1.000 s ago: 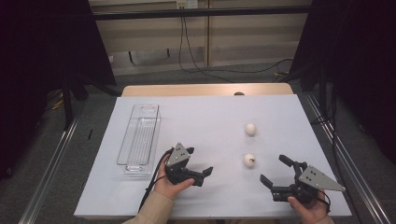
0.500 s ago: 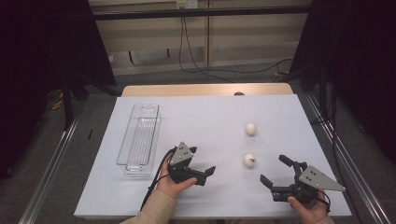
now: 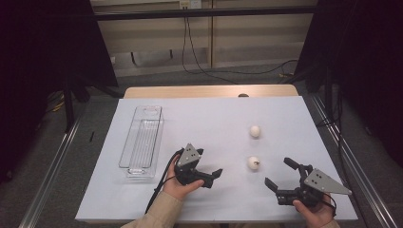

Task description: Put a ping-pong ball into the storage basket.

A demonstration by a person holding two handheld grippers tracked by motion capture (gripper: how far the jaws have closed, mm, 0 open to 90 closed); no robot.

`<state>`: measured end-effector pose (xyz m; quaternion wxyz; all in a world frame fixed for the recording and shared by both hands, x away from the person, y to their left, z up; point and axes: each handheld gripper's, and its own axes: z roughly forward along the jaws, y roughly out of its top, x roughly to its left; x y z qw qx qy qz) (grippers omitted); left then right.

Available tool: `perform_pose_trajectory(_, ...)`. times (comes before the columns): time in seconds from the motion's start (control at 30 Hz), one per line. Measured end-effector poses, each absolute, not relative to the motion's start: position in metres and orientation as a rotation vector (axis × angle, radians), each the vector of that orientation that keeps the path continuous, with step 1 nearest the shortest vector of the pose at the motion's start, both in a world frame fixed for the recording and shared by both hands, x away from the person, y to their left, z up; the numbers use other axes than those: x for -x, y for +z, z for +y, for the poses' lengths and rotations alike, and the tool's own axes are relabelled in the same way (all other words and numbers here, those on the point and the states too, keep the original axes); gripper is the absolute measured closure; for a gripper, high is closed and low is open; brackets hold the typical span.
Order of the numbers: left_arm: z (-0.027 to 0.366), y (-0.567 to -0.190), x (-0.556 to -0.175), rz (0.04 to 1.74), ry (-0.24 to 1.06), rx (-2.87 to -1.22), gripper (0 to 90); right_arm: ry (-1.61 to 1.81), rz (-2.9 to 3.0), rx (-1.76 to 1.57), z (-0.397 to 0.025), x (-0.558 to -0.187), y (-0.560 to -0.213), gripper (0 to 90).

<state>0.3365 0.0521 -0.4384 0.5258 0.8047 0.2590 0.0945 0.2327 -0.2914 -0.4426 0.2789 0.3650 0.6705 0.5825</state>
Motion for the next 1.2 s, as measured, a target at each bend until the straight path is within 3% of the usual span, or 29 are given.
perform_pose_trajectory(1.2,0.031,-0.443,-0.343,0.598,0.205,-1.955,3.0,1.570,1.794,-0.979,-0.292,-0.233,-0.442,3.1)
